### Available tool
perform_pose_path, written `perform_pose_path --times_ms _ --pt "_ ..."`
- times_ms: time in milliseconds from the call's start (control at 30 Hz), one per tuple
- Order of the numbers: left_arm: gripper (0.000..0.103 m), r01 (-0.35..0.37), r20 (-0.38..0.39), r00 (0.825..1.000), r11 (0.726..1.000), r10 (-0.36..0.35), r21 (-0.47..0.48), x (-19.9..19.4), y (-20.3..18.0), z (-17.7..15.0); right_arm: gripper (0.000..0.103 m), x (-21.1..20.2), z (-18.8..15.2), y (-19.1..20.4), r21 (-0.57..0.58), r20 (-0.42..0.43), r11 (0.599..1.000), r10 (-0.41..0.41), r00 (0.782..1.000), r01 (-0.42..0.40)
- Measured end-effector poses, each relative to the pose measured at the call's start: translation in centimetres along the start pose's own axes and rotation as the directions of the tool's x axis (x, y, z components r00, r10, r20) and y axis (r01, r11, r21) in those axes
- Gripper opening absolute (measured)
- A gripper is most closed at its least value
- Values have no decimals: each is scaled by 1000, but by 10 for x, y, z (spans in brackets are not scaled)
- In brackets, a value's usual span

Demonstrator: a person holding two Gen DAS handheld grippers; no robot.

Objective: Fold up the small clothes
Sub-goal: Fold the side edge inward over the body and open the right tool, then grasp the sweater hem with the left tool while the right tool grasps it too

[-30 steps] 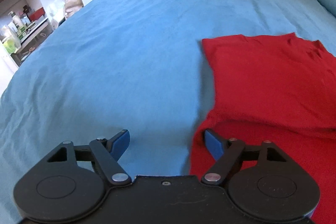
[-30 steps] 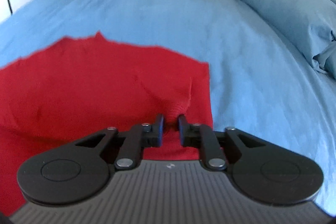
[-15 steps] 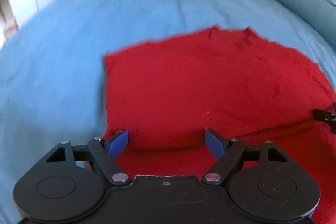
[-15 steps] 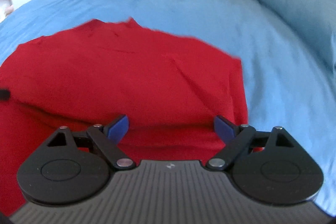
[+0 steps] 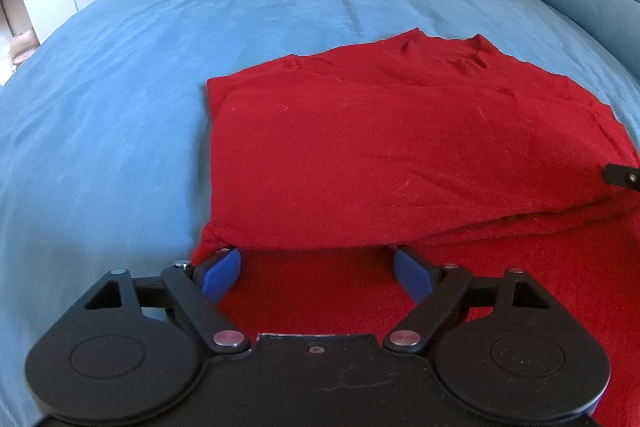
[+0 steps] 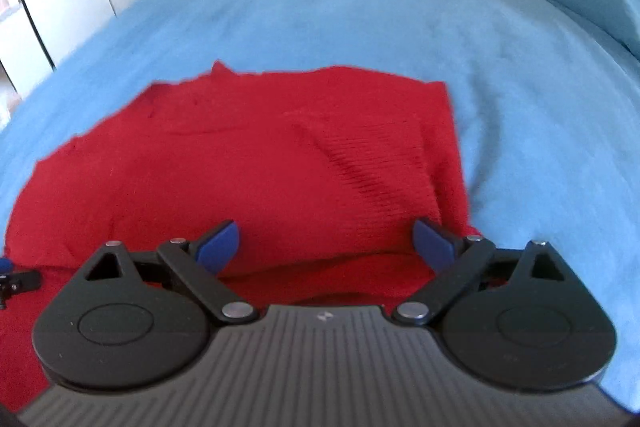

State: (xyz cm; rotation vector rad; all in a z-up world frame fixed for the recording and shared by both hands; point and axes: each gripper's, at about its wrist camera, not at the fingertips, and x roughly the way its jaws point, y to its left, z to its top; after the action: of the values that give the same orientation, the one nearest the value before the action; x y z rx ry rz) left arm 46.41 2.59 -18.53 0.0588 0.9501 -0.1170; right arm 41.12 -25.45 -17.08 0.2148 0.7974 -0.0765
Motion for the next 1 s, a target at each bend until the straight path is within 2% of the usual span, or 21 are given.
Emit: perform_pose_path --times_ms 67,167,300,400,467,633,700,767,867,1000 --pt "87 -13 -1 1000 1000 13 -15 -4 0 1 103 -13 5 4 -40 -14 999 -7 1000 7" --pt "87 -25 16 1000 999 26 -36 -23 0 0 103 -49 11 -2 -60 50 998 26 998 -23" --pt "88 -35 75 996 998 38 -46 -75 5 -10 103 -107 10 -16 -73 96 996 52 994 -45" --pt "93 -64 86 994 997 67 -37 -110 14 -22 103 -136 7 -21 -98 99 994 47 994 -38" --pt "95 -79 86 993 996 82 -35 -127 22 -35 103 -155 -4 -25 -104 97 994 45 994 -35" --pt "94 -89 57 994 994 92 -64 -150 42 -93 103 -184 -49 -37 -108 40 993 44 998 -40" --pt "91 -71 41 996 993 75 -93 -156 47 -118 103 -194 -71 -41 -115 17 993 38 999 -35" --pt "83 -54 39 998 992 58 -114 -163 49 -141 103 -201 -90 -43 -146 -18 988 44 999 -46" --pt "73 -60 39 997 991 65 -118 -173 41 -165 103 -221 -118 -42 -169 -17 985 43 999 -45" --pt "73 -18 41 999 988 24 -155 -188 35 -192 103 -249 -142 -46 -77 -26 996 42 999 -44"
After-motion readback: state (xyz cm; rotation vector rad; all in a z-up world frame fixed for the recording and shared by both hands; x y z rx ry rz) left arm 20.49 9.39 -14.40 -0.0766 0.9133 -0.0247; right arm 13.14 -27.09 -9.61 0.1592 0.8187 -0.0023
